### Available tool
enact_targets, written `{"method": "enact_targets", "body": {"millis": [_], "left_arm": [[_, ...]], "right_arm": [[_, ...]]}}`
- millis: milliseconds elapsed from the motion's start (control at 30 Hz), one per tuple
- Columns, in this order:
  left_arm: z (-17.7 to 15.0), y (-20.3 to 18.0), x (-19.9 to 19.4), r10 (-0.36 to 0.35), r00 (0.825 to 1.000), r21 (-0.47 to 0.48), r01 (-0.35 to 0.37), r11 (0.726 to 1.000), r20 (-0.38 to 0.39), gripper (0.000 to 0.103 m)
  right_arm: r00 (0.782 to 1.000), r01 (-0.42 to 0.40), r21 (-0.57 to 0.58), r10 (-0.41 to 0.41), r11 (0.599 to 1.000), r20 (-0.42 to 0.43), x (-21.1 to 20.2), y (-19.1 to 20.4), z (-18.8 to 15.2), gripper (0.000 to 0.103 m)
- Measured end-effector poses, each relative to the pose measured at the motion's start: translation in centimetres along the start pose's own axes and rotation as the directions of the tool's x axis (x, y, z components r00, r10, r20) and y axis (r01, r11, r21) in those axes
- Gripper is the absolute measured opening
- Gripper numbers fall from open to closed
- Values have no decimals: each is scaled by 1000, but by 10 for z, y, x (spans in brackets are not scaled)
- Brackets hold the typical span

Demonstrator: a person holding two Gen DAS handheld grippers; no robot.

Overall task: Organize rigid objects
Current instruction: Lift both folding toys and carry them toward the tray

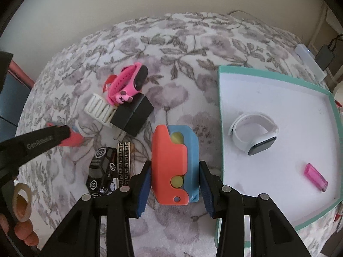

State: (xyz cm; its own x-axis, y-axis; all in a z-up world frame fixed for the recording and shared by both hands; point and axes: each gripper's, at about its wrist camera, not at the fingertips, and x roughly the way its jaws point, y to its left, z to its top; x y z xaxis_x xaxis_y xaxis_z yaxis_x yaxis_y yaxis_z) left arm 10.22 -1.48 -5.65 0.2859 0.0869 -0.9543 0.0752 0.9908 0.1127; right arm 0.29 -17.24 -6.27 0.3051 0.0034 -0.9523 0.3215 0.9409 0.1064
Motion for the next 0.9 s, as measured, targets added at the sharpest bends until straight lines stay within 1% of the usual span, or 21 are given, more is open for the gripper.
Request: {"method": "enact_targets", "body": {"millis": [100,233,333,367,500,900], "left_arm": [[3,3,-9,-4,1000,5,4,1000,24,22],[5,6,-11,-27,1000,-9,27,1000,12,22],[5,11,-16,-35,999,-21,35,999,17,22],[2,2,-15,-35,999,-25,35,999,21,22],[4,3,-14,-48,998,-40,49,998,29,22],[7,4,-34,-62,994,-49,66,997,89,22]], "right_arm": [[1000,-9,11,9,1000,11,-5,-3,0,44],[1000,-7,17,7,1000,14,-6,-4,-1,44],[1000,-8,24,7,1000,16,-4,-5,2,44],[1000,-7,25,6,1000,15,-4,-5,2,44],[1000,-3,20,3,1000,10,-3,-4,1,44],[1000,-2,22,1,1000,27,-7,-6,2,44]]}}
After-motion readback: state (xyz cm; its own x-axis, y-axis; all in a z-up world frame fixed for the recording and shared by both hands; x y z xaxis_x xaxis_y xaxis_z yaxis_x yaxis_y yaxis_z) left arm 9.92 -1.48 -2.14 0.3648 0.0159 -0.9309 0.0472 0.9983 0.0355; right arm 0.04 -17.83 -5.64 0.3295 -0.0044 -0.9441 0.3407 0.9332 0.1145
